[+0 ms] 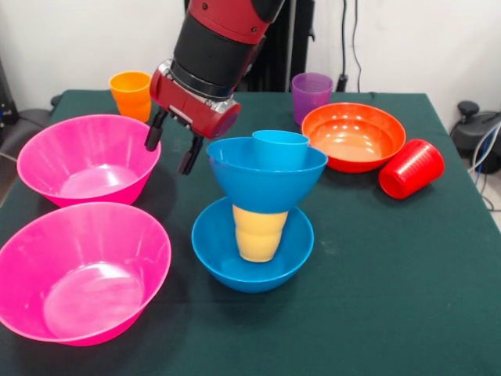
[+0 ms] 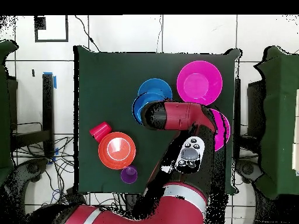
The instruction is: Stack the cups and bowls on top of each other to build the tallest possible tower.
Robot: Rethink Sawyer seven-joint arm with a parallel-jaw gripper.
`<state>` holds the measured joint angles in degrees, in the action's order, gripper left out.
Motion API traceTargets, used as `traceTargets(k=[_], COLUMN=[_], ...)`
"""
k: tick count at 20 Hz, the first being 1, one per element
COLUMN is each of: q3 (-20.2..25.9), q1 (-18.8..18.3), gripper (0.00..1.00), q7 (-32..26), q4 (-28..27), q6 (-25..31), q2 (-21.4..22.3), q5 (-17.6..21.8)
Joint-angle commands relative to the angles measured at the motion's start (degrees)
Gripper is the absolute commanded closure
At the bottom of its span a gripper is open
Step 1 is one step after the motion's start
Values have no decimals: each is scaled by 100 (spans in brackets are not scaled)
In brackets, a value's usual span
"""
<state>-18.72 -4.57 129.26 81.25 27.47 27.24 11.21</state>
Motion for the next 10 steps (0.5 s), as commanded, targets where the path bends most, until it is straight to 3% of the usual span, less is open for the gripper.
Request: traceTargets(k=[1, 5, 10], q3=[421, 407, 457], q1=[216, 197, 92], gripper=[0, 0, 0], q7=[-264, -514, -479], q4=[-145, -277, -81], q6=[973, 1290, 1102], q2=[7, 226, 307], q5=[180, 238, 307])
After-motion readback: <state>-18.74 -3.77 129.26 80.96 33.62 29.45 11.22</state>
